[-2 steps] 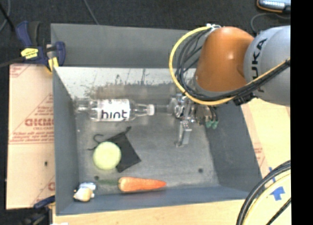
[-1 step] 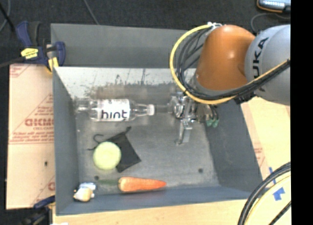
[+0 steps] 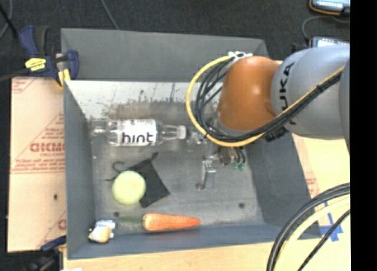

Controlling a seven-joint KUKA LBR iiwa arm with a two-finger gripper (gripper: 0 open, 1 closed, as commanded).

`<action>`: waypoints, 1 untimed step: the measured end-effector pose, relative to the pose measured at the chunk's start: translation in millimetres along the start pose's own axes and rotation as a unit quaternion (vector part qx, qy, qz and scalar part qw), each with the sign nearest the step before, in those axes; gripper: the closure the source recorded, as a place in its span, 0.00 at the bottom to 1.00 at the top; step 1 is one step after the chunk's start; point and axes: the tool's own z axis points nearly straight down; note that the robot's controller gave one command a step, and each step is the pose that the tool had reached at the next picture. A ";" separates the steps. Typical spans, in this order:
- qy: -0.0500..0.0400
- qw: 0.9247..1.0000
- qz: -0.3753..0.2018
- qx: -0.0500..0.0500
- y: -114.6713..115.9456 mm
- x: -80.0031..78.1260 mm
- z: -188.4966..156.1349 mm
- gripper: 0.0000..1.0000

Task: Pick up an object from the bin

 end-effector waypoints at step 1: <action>0.008 0.998 -0.057 0.000 43.2 -3.6 11.5 0.00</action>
Offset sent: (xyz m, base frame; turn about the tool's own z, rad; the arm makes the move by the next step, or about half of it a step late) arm -0.0278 0.0314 -0.0044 -0.0536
